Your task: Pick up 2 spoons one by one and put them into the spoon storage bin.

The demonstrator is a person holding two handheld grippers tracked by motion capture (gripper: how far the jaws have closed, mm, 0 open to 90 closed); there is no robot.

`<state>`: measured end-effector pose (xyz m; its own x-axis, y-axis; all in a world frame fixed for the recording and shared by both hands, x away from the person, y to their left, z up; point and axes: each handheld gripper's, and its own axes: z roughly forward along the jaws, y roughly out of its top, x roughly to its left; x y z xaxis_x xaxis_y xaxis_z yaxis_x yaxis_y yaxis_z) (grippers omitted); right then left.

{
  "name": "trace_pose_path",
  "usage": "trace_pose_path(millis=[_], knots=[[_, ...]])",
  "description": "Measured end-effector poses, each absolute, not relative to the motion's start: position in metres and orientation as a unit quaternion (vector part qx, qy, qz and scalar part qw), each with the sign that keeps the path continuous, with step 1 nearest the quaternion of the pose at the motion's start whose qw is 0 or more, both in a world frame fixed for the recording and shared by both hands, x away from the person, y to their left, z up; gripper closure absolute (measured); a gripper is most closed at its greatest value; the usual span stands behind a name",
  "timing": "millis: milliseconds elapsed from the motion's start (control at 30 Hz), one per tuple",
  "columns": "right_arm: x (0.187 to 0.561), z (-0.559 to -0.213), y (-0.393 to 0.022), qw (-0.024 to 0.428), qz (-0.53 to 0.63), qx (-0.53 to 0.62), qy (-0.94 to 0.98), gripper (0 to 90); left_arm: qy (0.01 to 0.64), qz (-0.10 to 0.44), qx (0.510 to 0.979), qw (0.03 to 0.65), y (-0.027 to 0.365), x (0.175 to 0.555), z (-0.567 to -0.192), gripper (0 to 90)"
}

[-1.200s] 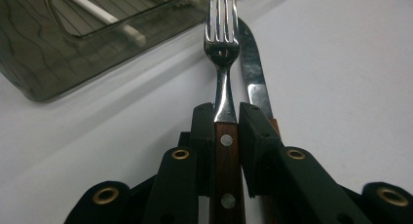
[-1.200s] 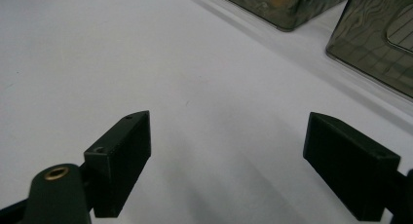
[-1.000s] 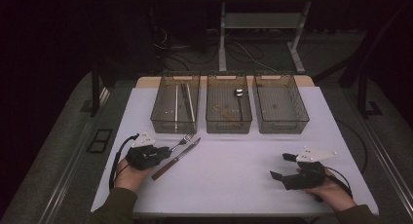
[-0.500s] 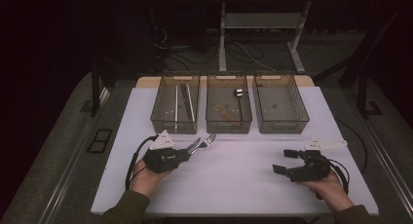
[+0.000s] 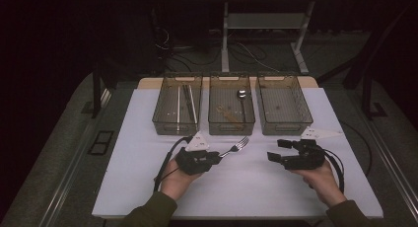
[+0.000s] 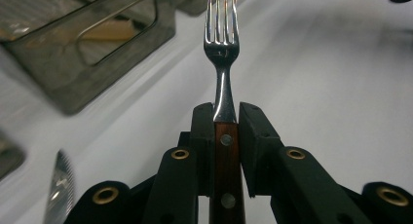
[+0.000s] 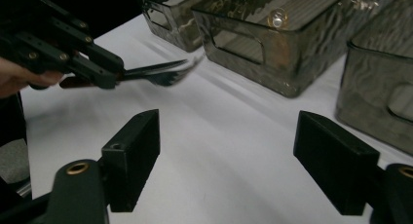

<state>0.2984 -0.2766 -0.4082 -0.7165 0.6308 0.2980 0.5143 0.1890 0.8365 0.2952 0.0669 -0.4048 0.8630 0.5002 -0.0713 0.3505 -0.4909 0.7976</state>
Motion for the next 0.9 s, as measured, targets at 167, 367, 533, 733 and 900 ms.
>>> trace_pose_path(millis=[167,367,533,733,900], knots=[[0.307,-0.408,-0.267,0.056,0.526,0.37,0.764,29.1,0.241,0.085,0.86,0.443,0.049,0.299,-0.406,76.4],[0.313,-0.412,-0.258,0.047,0.528,0.371,0.762,36.6,0.235,0.089,0.858,0.448,0.032,0.297,-0.407,76.4],[0.317,-0.415,-0.254,0.033,0.527,0.379,0.76,45.5,0.232,0.093,0.857,0.451,0.023,0.295,-0.408,76.4],[0.321,-0.418,-0.254,0.025,0.529,0.392,0.752,56.7,0.229,0.096,0.855,0.455,0.022,0.292,-0.407,76.4],[0.324,-0.418,-0.252,0.026,0.538,0.398,0.743,66.9,0.233,0.098,0.851,0.461,0.024,0.292,-0.406,76.4]])
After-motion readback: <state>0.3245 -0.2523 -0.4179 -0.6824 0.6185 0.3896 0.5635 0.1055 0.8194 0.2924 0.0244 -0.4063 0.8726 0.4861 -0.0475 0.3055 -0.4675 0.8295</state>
